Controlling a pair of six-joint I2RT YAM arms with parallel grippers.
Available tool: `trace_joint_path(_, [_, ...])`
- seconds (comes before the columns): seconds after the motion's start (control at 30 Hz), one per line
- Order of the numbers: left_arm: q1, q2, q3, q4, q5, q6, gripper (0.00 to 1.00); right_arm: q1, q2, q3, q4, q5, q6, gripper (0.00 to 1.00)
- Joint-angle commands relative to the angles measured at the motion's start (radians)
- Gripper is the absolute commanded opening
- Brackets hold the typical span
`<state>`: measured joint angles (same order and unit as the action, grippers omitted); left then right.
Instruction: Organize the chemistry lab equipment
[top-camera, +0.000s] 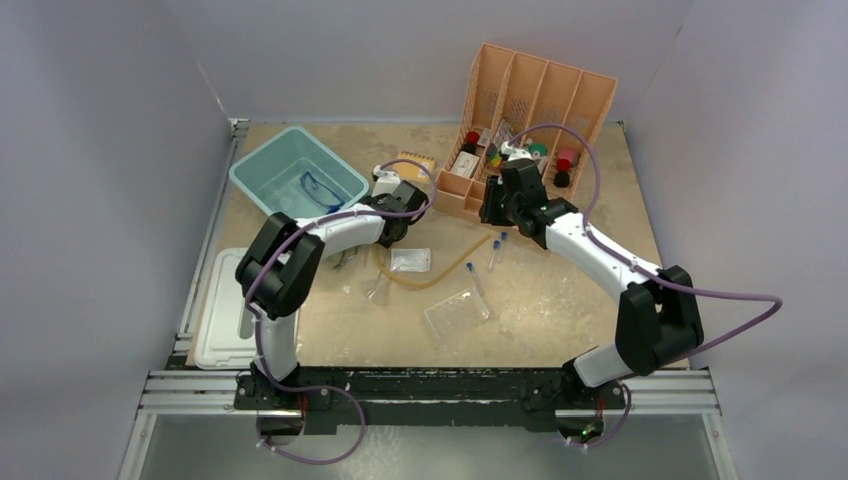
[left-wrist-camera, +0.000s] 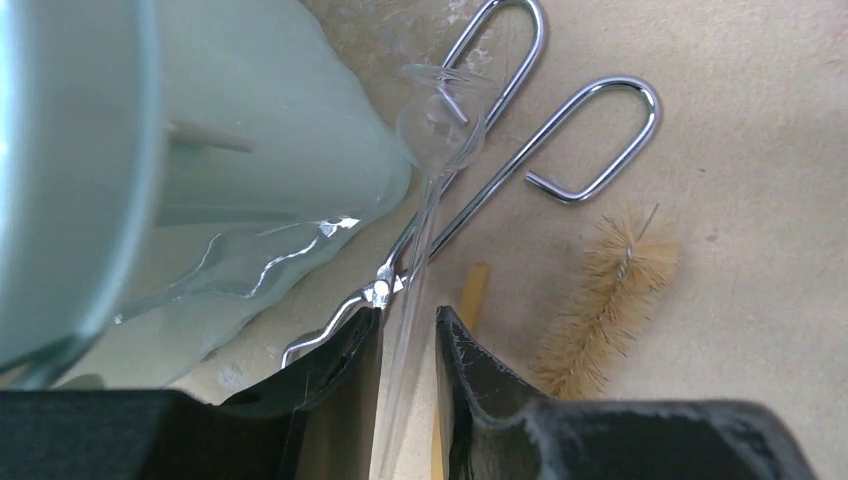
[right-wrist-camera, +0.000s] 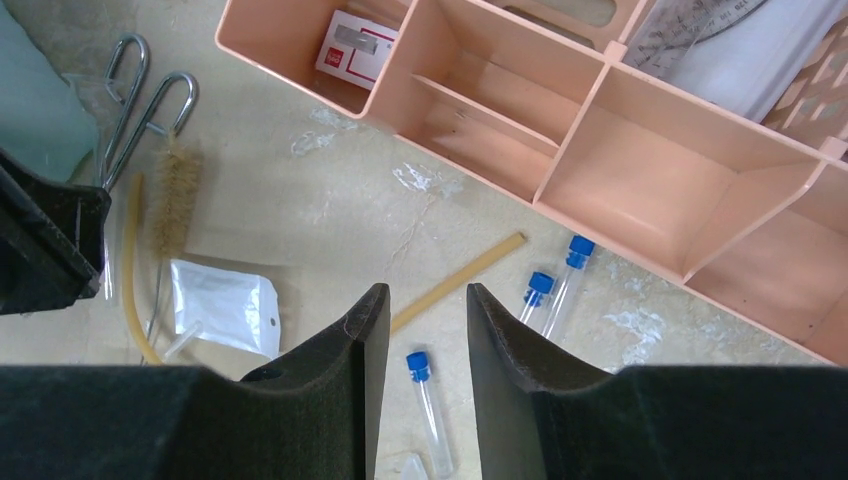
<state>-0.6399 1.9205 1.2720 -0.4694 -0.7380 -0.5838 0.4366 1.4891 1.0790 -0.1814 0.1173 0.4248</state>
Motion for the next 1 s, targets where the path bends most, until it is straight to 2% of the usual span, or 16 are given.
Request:
trace_joint_path(0.0, [0.019,0.008,0.033,0.073,-0.063,0.007,0.25,-0.003,-0.060,-0.010,0.046,0.010,-0.034,0.37])
trace_joint_path(0.17, [0.036,0.042,0.020,0.108,0.003,0.024,0.25,-0.002,-0.057,-0.002,0.040,0.039,-0.048,0.37])
trace_joint_path(0.43, [0.042,0.082,0.026,0.102,-0.005,0.019,0.23,-0.003,-0.071,-0.013,0.049,0.070,-0.061,0.37])
trace_joint_path(0.53, [0.042,0.086,0.026,0.104,-0.001,0.020,0.19,-0.003,-0.073,-0.017,0.051,0.079,-0.064,0.37])
trace_joint_path(0.67, [0.034,0.066,0.022,0.111,0.001,0.029,0.06,-0.002,-0.082,-0.020,0.052,0.091,-0.067,0.37])
trace_joint_path(0.77, [0.024,0.039,0.021,0.118,0.002,0.046,0.01,-0.003,-0.087,-0.024,0.053,0.101,-0.067,0.37])
trace_joint_path(0.97, [0.017,-0.059,0.021,0.120,0.055,0.082,0.00,-0.002,-0.090,-0.027,0.051,0.113,-0.065,0.37])
